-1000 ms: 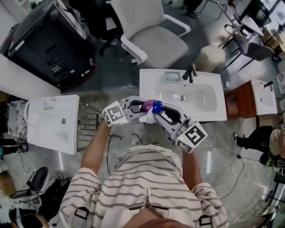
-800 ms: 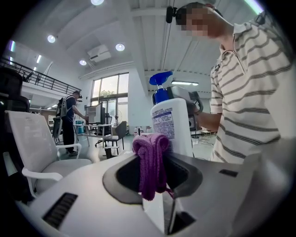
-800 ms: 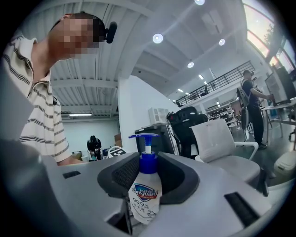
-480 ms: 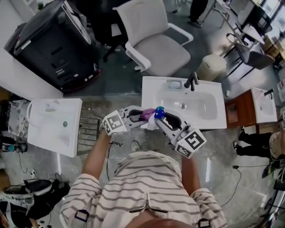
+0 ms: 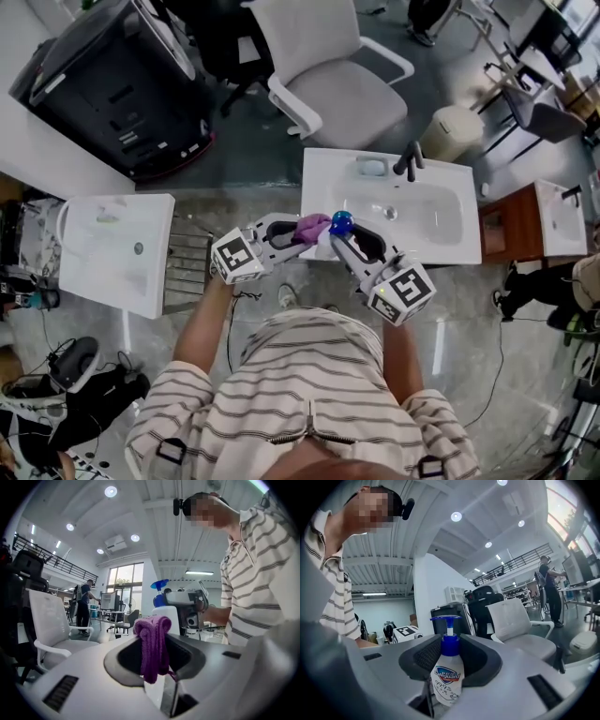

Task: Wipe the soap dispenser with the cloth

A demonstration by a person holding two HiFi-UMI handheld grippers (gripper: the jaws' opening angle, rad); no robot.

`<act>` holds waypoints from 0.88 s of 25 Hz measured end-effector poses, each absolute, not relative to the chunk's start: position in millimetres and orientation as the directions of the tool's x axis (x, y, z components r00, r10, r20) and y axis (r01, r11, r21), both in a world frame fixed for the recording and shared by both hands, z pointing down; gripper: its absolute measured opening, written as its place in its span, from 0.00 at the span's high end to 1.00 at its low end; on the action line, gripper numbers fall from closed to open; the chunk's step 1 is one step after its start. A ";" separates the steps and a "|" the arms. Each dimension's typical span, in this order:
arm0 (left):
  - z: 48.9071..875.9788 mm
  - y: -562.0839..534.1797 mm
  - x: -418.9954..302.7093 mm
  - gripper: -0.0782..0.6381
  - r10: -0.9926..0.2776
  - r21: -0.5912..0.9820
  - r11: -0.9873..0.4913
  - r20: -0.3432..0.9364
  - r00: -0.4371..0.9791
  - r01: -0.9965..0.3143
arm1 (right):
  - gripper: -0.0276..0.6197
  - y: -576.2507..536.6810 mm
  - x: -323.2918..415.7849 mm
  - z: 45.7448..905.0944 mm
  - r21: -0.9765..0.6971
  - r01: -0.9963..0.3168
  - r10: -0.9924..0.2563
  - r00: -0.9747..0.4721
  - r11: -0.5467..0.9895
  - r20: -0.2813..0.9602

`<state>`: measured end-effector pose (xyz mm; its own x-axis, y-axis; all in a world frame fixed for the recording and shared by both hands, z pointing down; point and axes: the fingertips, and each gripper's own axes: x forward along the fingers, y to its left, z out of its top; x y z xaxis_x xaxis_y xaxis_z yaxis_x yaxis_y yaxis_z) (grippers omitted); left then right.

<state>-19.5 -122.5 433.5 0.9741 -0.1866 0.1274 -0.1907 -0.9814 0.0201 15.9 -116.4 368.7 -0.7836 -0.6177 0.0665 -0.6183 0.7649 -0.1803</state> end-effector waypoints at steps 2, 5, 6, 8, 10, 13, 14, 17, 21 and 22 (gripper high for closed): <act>429.9 -123.9 -19.9 0.72 -0.216 0.030 -0.975 0.111 0.970 -0.220 | 0.75 -118.3 15.7 371.8 -0.172 -0.629 -0.626 -0.776 0.758 0.078; 425.7 -127.7 -21.0 0.72 -0.259 0.038 -0.964 0.100 0.961 -0.264 | 0.75 -124.9 18.1 372.6 -0.186 -0.647 -0.645 -0.760 0.739 0.080; 424.8 -128.7 -21.5 0.72 -0.274 0.040 -0.959 0.096 0.957 -0.279 | 0.75 -127.2 19.1 373.0 -0.188 -0.657 -0.654 -0.752 0.731 0.084; 423.5 -130.3 -22.8 0.72 -0.306 0.038 -0.950 0.090 0.948 -0.311 | 0.75 -130.8 20.0 375.8 -0.174 -0.679 -0.674 -0.732 0.713 0.097; 424.0 -131.5 -25.4 0.72 -0.344 0.040 -0.937 0.082 0.935 -0.348 | 0.75 -133.2 20.4 380.5 -0.159 -0.701 -0.693 -0.713 0.696 0.107; 427.1 -133.4 -29.3 0.72 -0.397 0.051 -0.915 0.075 0.915 -0.401 | 0.75 -138.3 22.9 386.5 -0.177 -0.730 -0.724 -0.681 0.660 0.111; 428.0 -134.8 -30.1 0.72 -0.410 0.054 -0.908 0.076 0.909 -0.415 | 0.75 -141.1 24.5 388.3 -0.183 -0.740 -0.733 -0.670 0.647 0.115; 428.4 -141.0 -31.5 0.72 -0.456 0.056 -0.886 0.080 0.886 -0.461 | 0.75 -151.5 30.3 394.6 -0.193 -0.765 -0.756 -0.641 0.614 0.136; 436.9 -148.4 -36.3 0.72 -0.526 0.001 -0.848 0.119 0.842 -0.530 | 0.75 -166.6 36.0 404.9 -0.200 -0.797 -0.785 -0.600 0.570 0.154; 439.6 -150.8 -38.4 0.72 -0.548 -0.007 -0.834 0.132 0.826 -0.552 | 0.75 -171.0 37.0 408.4 -0.198 -0.808 -0.794 -0.586 0.555 0.161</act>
